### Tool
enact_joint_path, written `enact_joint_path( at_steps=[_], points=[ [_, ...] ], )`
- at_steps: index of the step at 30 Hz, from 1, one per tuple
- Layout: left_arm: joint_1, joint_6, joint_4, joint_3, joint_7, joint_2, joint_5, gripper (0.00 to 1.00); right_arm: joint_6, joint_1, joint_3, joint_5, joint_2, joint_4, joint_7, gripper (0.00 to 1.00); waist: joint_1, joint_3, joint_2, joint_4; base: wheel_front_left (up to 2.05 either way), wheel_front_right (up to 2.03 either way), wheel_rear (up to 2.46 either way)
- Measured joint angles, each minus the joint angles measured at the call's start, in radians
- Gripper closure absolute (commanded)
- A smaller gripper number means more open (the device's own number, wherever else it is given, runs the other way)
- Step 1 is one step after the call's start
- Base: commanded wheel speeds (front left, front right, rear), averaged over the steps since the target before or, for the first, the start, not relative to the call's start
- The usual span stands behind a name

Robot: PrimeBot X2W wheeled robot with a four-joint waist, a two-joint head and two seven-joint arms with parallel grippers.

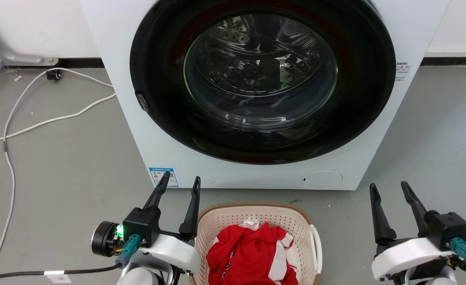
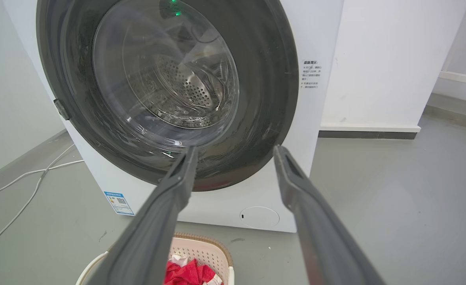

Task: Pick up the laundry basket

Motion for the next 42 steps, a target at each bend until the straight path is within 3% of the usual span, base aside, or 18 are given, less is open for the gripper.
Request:
enact_joint_path(
  at_steps=[32,42],
  points=[
    [-0.005,-0.003,0.027,0.012,-0.016,-0.007,0.026,0.00,0.000,-0.003,-0.015,0.001,0.000,0.039,-0.024,0.00,0.0000,0.014,0.0000,0.000,0.00,0.00,0.00],
    [-0.044,-0.005,0.099,0.025,-0.016,-0.007,0.030,0.00,0.000,-0.035,-0.019,-0.007,0.000,0.071,-0.013,0.00,0.0000,0.084,0.0000,-0.005,0.00,0.00,0.00]
  ],
)
